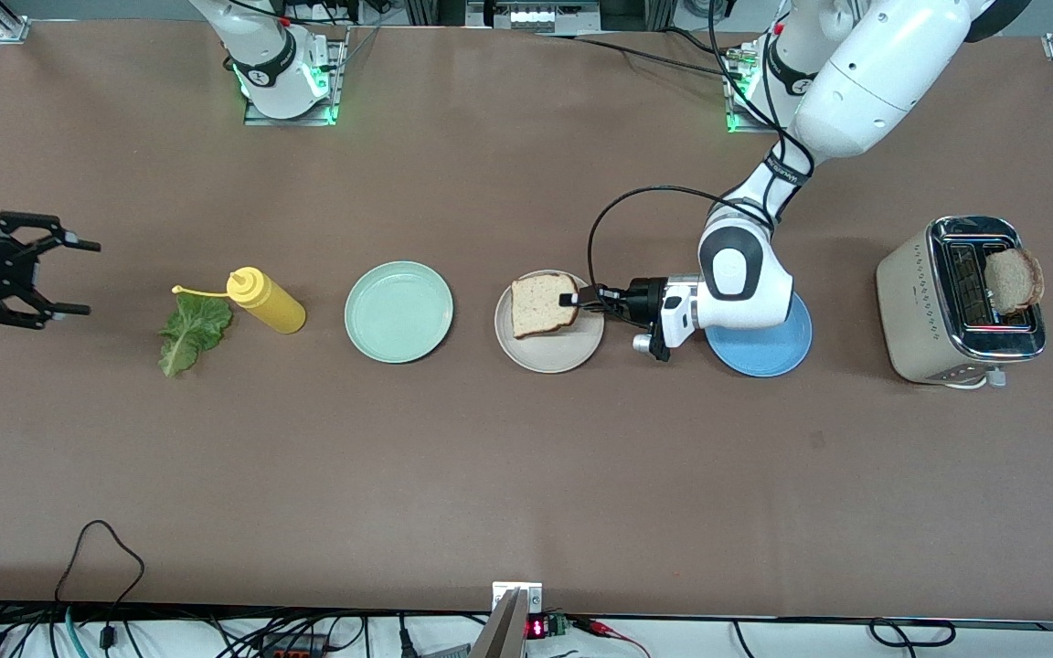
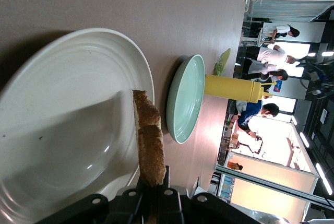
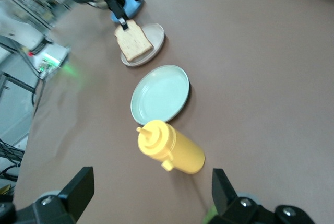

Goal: Make sandwich in beige plate with both arms

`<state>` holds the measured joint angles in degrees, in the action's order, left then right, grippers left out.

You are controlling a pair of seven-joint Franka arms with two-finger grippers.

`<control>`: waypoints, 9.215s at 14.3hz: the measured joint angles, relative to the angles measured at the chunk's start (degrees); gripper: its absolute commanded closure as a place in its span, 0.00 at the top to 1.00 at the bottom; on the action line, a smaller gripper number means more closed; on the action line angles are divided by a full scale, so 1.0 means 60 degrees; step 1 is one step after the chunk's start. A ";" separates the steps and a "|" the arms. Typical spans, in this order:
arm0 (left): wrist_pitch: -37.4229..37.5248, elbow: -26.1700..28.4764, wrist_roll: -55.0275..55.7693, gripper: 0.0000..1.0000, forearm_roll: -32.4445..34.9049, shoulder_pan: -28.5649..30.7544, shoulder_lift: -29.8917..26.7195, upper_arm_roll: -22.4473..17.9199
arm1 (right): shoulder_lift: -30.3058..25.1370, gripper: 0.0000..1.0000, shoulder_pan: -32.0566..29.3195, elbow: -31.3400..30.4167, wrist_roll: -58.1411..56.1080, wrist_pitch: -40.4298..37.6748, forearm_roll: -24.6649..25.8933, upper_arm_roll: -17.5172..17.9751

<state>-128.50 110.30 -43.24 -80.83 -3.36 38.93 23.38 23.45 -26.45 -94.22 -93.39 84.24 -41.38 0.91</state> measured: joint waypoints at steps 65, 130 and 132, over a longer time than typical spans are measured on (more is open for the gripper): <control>0.6129 -0.2038 0.6761 1.00 1.3842 0.0877 -0.6883 -0.3074 | 0.0633 0.28 0.8486 0.0459 0.5334 0.7692 0.5575 0.0458; 0.6412 -0.2058 0.6761 1.00 1.3673 0.0937 -0.6781 -0.3034 | 0.1336 0.30 0.5351 0.1711 -0.2618 0.1548 -0.3301 -0.1984; 0.6413 -0.2058 0.6761 1.00 1.3673 0.0937 -0.6780 -0.3034 | 0.1279 0.30 0.5053 0.0656 -0.3963 0.1514 -0.3978 -0.1983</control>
<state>-90.02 97.95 -2.67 1.21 2.26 -1.76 5.18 31.12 3.87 -90.28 -117.17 93.33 -65.25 -10.99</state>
